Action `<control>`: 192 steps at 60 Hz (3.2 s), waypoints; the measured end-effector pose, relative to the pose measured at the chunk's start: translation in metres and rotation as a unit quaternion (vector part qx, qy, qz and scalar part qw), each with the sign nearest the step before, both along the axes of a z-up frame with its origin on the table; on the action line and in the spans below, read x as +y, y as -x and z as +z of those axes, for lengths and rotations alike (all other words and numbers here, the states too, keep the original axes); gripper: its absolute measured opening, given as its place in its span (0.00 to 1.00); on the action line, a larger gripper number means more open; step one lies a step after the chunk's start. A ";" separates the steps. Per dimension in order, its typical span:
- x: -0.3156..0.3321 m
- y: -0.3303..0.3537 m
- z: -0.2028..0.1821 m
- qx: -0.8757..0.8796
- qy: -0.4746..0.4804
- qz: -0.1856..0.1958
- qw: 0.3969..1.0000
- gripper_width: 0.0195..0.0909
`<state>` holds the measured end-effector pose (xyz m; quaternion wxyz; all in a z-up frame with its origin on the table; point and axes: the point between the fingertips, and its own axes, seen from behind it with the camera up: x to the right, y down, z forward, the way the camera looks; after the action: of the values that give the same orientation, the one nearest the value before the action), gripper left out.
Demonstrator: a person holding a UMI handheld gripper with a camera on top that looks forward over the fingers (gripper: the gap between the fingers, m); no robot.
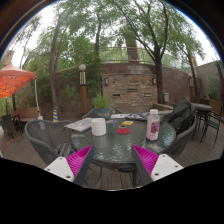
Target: Pour water
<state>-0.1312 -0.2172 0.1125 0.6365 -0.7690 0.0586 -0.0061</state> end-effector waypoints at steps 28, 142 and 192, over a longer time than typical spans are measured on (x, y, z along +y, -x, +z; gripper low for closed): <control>0.102 -0.158 -0.027 -0.030 -0.014 -0.060 0.998 0.86; 0.392 -0.007 0.089 -0.910 -0.036 0.075 0.405 0.34; 0.405 -0.103 -0.030 -0.046 -0.032 0.033 0.998 0.33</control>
<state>-0.0283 0.1876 0.0828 0.6628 -0.7486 0.0041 -0.0188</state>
